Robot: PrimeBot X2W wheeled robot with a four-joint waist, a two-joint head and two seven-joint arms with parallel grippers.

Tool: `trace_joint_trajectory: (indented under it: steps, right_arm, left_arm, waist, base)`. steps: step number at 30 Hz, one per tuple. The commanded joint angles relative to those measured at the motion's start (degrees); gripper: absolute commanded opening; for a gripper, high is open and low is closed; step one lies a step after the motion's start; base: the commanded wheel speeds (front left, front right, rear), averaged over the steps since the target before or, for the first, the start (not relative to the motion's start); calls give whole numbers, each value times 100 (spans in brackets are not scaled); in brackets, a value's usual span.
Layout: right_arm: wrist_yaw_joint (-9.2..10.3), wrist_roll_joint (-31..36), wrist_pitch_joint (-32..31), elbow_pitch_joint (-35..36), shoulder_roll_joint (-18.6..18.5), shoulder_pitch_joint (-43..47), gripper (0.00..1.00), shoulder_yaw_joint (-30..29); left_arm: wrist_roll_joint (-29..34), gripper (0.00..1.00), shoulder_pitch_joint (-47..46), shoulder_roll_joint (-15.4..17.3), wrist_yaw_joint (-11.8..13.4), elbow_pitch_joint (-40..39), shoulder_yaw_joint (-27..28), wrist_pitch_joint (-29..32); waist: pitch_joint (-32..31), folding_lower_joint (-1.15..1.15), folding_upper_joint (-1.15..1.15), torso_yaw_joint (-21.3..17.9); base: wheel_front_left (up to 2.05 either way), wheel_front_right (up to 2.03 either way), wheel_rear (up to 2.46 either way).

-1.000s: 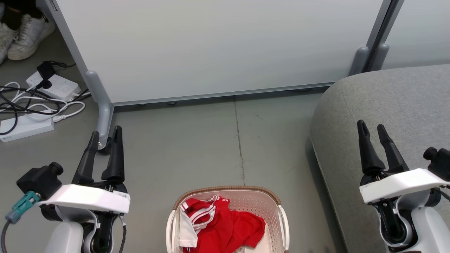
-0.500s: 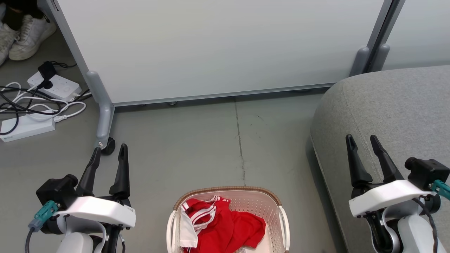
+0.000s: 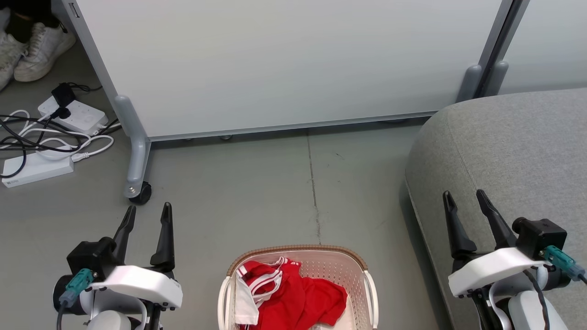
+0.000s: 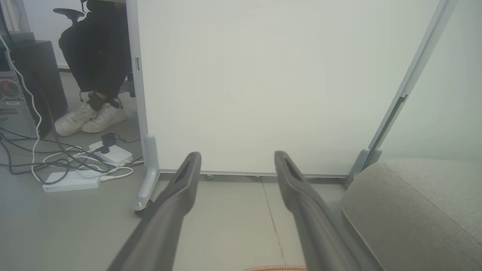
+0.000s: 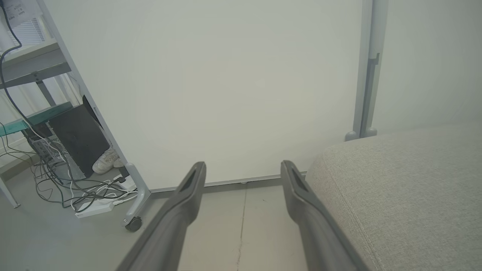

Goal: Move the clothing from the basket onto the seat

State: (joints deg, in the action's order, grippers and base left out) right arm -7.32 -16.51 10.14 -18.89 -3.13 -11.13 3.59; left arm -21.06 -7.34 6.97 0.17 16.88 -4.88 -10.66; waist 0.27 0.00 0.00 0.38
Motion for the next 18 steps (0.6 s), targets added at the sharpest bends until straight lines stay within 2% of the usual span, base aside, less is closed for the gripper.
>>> trace_joint_trajectory:
  steps: [1,18]
  right_arm:
    - [-23,144,70,14,-11,6,100,-27]
    - [-26,702,219,-210,12,70,100,-46]
  left_arm:
    - [134,100,-9,44,42,-11,-19,-51]
    - [719,100,38,31,141,342,-180,-220]
  waist:
    - [-2,0,0,0]
    - [-27,0,0,18]
  base:
    - [0,0,0]
    - [0,0,0]
